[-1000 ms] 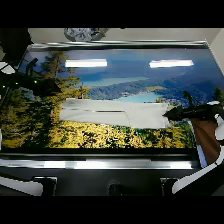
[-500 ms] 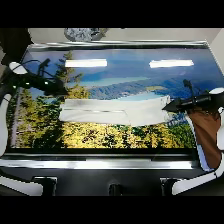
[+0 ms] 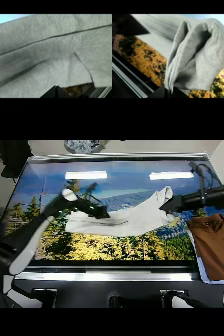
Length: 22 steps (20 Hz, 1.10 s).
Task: Fold the shirts.
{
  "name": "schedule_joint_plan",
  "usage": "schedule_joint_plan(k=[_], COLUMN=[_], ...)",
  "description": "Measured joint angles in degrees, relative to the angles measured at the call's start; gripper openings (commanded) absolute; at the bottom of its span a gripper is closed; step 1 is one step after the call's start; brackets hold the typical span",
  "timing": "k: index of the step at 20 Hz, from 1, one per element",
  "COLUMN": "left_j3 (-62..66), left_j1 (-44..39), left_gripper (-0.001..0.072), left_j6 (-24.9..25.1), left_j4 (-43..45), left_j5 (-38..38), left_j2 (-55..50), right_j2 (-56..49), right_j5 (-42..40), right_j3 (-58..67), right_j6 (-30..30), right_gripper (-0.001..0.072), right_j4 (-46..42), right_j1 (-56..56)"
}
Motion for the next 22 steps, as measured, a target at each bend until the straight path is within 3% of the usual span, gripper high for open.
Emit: schedule_joint_plan(k=[6,11,16,22], left_j3=[1.4,1.7,1.9,1.9], left_j1=[-10.6,-15.4,-7.9,10.9], left_gripper=[0.0034,0.0030,0.0031,0.0032], left_j6=[-0.1,2.3,3.4,3.4], left_j4=[-17.8,-28.7,-20.5,-9.2], left_j5=[7.1,7.9,6.7,3.0], left_j2=[-10.6,-14.7,-7.6,9.4], right_j2=[10.5,13.0,8.6,-4.4], right_j5=[3.4,3.9,-0.1,-13.4], right_j3=[0.0,0.0,0.0,0.0], right_j6=[6.8,8.3,7.2,4.4], right_gripper=[0.0052,0.0051,0.0051,0.0051], right_j4=[-0.4,-3.8,-3.3,5.0], right_j1=[0.9,1.0,5.3,19.5])
